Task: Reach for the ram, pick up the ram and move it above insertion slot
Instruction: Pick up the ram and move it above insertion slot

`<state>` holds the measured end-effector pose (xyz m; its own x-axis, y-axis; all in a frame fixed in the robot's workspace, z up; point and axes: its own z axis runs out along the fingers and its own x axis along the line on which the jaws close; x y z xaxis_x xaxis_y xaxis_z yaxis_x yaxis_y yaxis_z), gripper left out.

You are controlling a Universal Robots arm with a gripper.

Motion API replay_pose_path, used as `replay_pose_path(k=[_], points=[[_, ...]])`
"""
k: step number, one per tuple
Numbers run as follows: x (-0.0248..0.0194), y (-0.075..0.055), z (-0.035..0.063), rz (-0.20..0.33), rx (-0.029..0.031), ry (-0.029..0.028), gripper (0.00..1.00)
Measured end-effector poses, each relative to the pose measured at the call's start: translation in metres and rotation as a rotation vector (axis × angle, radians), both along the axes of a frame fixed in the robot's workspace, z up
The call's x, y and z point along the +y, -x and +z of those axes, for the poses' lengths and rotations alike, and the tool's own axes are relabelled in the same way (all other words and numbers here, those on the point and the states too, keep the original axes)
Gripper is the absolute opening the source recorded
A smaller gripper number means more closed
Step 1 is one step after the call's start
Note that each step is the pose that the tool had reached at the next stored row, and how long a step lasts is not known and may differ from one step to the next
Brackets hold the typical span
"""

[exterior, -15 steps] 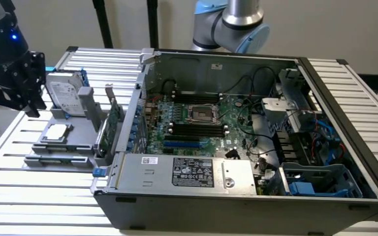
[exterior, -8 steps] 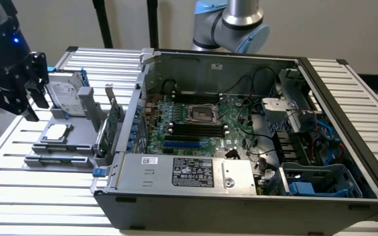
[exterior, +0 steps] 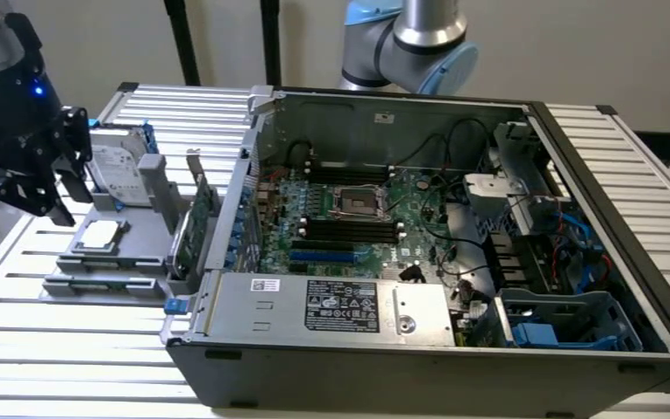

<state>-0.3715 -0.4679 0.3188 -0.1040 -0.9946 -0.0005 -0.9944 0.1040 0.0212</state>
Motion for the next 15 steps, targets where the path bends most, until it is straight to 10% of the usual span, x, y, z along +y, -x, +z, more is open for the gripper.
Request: replay_pose_path(k=[15], points=[[-0.0067, 0.0, -0.0273, 0.0, 0.0, 0.0001, 0.42]])
